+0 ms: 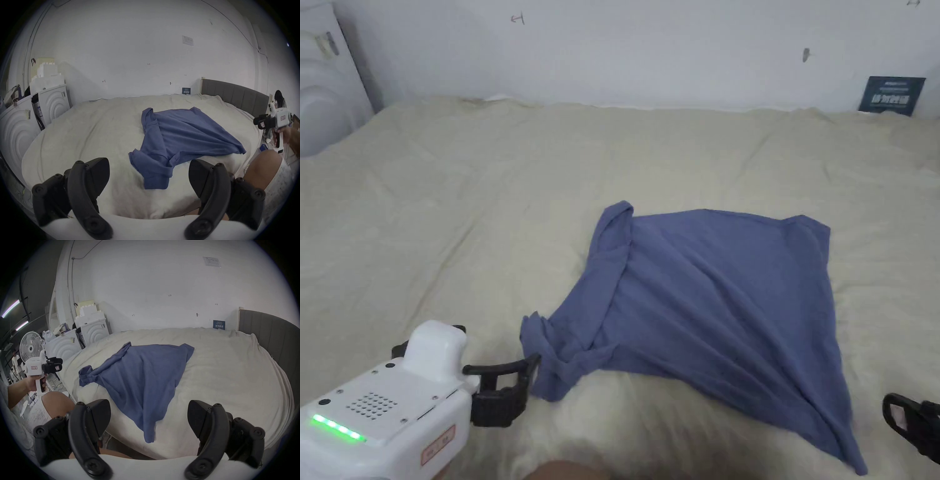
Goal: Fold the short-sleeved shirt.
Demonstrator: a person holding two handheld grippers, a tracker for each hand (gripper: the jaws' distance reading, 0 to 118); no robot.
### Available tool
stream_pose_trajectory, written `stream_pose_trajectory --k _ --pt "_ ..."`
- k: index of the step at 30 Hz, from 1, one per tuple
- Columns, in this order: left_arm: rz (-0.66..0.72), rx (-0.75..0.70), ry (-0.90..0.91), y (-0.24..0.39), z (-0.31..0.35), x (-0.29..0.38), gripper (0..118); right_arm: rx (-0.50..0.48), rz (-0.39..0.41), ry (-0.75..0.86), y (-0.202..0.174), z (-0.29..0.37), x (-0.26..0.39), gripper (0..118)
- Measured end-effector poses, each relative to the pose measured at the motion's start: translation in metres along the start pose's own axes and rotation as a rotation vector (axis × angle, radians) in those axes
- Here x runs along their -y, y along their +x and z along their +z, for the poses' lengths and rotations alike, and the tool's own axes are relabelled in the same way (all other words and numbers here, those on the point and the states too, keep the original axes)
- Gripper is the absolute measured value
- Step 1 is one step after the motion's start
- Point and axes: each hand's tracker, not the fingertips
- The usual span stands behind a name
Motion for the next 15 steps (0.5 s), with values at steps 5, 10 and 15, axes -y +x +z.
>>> stream_pose_trajectory --k 5,10,15 --pt "0.037 0.026 0.028 0.002 -0.008 -0.016 103 0.015 -0.054 0.038 0.008 -0.007 -0.012 100" --pt "0.032 0.026 0.000 -0.003 -0.035 -0.036 103 0.062 -0.046 -0.015 0.016 -0.028 -0.029 100" --pt "0.041 0.031 -0.009 -0.006 -0.068 -0.057 101 0.068 -0.022 -0.012 0.020 -0.052 -0.043 95"
